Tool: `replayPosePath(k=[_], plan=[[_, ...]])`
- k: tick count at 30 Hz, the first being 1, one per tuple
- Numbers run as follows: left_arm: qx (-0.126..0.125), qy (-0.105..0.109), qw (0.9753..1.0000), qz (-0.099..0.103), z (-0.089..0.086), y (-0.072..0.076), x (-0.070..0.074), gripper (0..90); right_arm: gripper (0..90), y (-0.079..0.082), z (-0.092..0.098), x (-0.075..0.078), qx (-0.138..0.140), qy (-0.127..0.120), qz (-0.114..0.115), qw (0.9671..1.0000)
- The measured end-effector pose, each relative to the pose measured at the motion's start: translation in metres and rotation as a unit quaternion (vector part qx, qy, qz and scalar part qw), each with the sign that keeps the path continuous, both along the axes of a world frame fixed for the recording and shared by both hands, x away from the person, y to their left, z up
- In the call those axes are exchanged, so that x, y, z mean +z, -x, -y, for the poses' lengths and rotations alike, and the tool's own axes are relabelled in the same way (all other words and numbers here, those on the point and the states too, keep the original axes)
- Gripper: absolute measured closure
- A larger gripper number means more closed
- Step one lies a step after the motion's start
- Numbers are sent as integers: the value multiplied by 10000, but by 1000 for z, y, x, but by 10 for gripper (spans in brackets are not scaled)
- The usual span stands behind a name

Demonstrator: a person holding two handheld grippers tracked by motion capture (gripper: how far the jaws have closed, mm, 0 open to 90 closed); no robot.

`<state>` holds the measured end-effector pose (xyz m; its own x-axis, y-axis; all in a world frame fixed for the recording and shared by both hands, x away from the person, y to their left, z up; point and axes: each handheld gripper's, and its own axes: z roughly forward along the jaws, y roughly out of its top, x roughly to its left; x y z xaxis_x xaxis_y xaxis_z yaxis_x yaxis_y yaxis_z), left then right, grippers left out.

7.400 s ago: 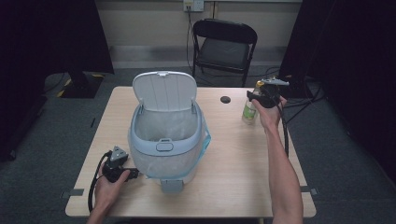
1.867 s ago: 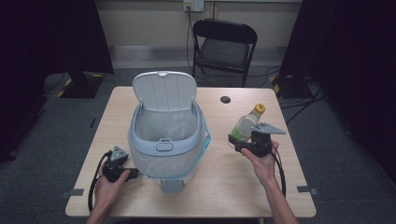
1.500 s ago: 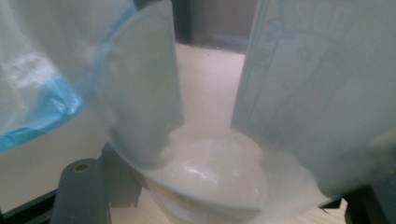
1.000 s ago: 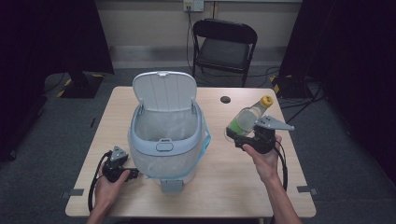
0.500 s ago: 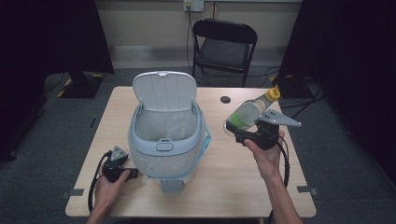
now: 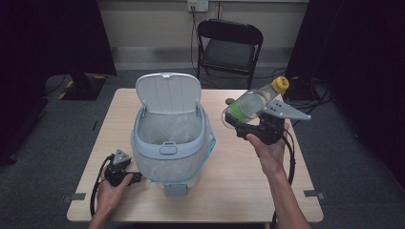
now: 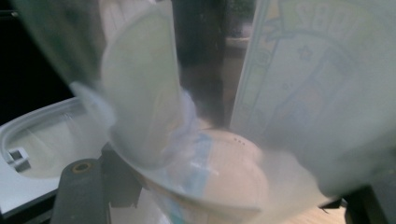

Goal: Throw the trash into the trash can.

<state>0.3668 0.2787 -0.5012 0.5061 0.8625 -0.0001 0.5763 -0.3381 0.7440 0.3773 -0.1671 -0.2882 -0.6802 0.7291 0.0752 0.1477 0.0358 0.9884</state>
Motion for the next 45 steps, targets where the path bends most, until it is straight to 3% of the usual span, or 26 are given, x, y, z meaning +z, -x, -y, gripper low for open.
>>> replayPosePath(k=[19,28,31,37,45], plan=[[-1,1,10000,-1,0,0,0,199,276,3,-36,33,631,-213,287,9974],[-2,0,10000,0,0,0,0,199,276,0,-61,44,1001,-218,221,9945],[-1,0,10000,0,0,0,0,199,276,-4,-70,46,1140,-183,224,9931],[-1,-1,10000,0,0,0,0,199,275,-13,-91,44,1364,-67,16,9906],[-3,3,10000,-2,0,0,0,199,275,-19,-118,41,1637,305,-157,9859]])
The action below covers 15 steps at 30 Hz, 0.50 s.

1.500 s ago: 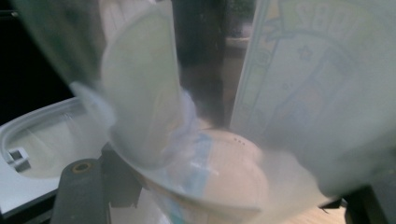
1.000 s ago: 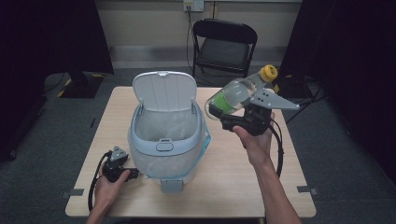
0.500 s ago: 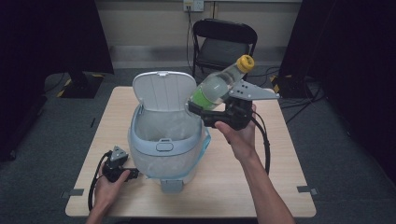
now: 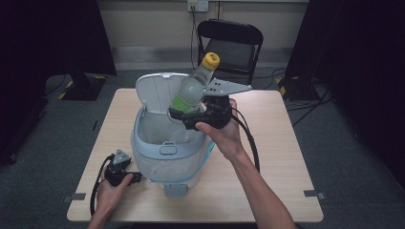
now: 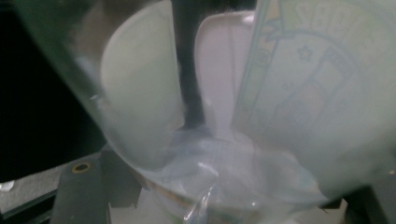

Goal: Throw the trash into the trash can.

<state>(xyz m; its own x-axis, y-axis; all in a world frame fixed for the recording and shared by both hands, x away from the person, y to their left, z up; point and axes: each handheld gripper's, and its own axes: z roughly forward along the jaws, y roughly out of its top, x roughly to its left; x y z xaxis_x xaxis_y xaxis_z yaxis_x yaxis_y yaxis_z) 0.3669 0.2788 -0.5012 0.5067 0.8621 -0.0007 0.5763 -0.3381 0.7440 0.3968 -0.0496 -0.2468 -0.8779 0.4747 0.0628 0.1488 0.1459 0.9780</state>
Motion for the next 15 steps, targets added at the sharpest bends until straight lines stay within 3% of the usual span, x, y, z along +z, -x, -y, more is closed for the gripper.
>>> replayPosePath(k=[5,11,15], plan=[[2,2,10000,1,0,0,0,199,274,-3,-13,-1,154,172,-158,9996],[2,-1,10000,0,0,0,0,199,273,-3,-25,-1,328,385,-181,9986],[0,0,10000,0,0,0,0,199,264,-3,-25,1,375,393,-179,9984]])
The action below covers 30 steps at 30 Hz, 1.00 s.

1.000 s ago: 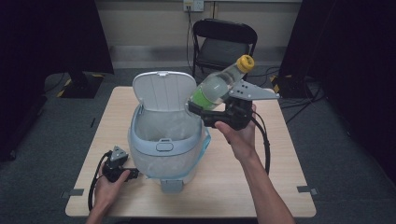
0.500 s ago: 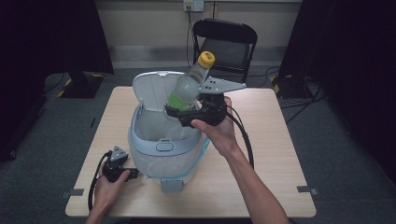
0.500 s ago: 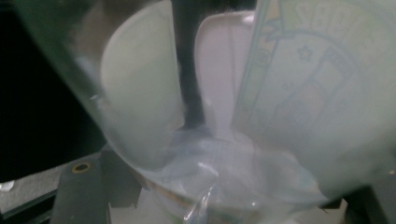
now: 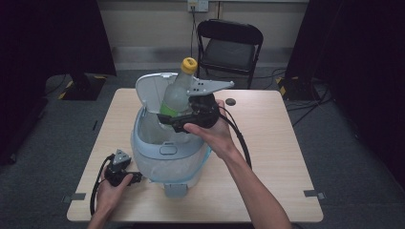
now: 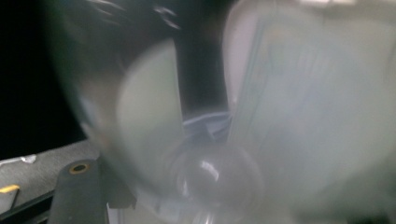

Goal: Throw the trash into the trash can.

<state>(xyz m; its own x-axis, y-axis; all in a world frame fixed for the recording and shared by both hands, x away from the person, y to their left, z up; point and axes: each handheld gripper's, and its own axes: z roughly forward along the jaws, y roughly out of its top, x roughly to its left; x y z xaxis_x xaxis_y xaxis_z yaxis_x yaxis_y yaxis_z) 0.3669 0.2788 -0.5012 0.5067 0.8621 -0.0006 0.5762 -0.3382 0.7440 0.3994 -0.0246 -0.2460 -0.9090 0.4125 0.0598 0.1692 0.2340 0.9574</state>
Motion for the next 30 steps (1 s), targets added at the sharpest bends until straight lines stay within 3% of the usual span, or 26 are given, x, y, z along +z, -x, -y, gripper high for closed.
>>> replayPosePath(k=[5,11,17,18,20,24,30], plan=[[3,-1,10000,0,0,0,0,199,247,0,-1,-2,-18,222,-39,9997],[4,1,10000,2,0,0,0,199,263,-1,1,0,-64,92,-32,9999],[1,2,10000,0,0,0,0,199,284,-4,0,-6,-124,217,-70,9997],[3,-1,10000,0,0,0,0,199,334,-5,1,-6,-97,78,-37,9999],[0,2,10000,0,0,0,0,199,321,-4,5,-2,-89,-95,20,9999],[-18,-4,10000,1,0,0,0,186,320,-2,7,1,-127,-13,104,9999],[-12,-20,10000,6,1,0,0,184,338,-3,12,-8,-83,-76,4,9999]])
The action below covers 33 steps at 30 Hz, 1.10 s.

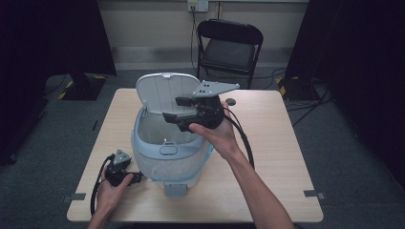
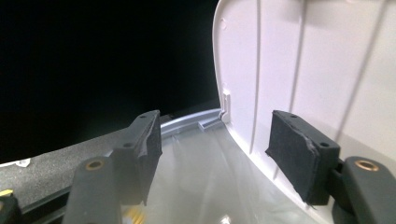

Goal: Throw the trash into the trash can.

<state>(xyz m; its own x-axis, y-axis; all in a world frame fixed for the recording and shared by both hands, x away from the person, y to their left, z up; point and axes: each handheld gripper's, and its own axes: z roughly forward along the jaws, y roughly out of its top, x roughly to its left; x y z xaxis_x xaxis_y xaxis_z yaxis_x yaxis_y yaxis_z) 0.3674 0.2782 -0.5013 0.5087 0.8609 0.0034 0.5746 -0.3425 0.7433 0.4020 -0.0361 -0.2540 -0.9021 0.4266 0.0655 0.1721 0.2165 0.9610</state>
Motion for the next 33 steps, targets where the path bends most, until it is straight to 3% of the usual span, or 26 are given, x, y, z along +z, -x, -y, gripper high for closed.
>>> replayPosePath(k=[9,23,33], plan=[[0,3,10000,0,0,0,0,183,380,0,10,-2,-35,-15,-16,10000],[1,7,10000,0,0,0,0,184,364,0,25,-7,-172,-77,-41,9998],[-1,3,10000,0,0,0,0,183,337,-3,46,-10,-474,-165,-64,9987]])
